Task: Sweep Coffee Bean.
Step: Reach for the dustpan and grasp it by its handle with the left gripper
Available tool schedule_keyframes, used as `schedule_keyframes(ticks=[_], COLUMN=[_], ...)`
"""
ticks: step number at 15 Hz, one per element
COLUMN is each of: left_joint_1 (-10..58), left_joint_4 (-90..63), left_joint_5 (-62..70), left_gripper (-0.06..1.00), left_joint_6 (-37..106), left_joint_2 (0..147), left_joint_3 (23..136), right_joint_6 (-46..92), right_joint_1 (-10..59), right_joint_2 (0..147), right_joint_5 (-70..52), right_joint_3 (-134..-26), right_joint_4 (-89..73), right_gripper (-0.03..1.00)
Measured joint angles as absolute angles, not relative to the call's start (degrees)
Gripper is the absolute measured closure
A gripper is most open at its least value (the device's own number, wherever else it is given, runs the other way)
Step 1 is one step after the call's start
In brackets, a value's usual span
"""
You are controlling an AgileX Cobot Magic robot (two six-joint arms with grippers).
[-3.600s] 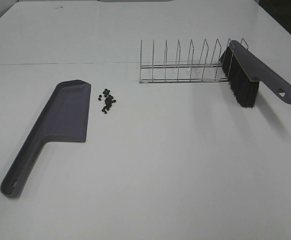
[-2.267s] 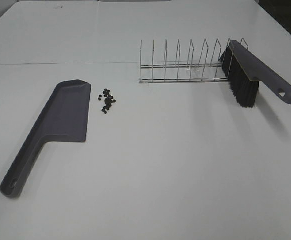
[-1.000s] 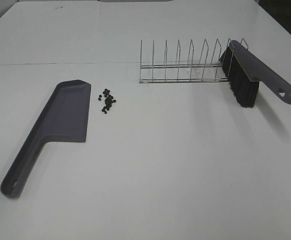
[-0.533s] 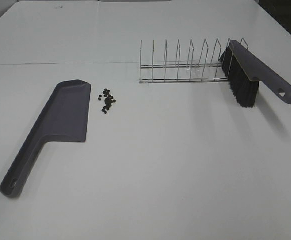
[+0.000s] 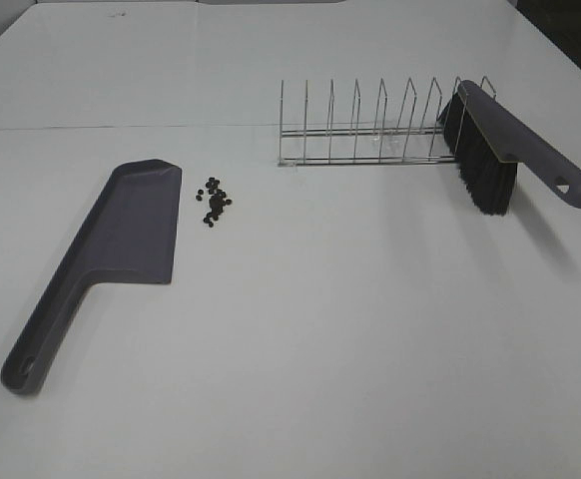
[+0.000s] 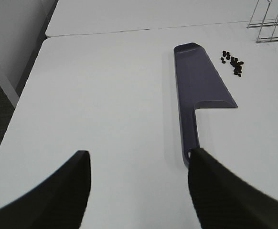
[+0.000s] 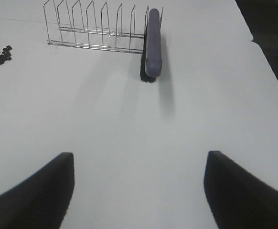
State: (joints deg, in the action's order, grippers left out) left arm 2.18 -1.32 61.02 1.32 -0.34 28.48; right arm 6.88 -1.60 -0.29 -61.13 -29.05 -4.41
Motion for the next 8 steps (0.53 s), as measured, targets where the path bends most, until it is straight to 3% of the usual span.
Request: schedule_keyframes(ticks=[8], left_joint_1=[2.18], left_joint_4=[-1.32], left_joint_5=[61.02], left_gripper=[0.39], left_joint_6=[1.32], left_joint_2=[-0.34], left_joint_3=[28.48], right_joint_6=[6.88], right_joint_1=[-1.60], right_joint_2=[-0.29], right_joint_5=[-61.13], right_joint_3=[-29.05], right_joint_4=[-4.41], right_gripper=[0.34])
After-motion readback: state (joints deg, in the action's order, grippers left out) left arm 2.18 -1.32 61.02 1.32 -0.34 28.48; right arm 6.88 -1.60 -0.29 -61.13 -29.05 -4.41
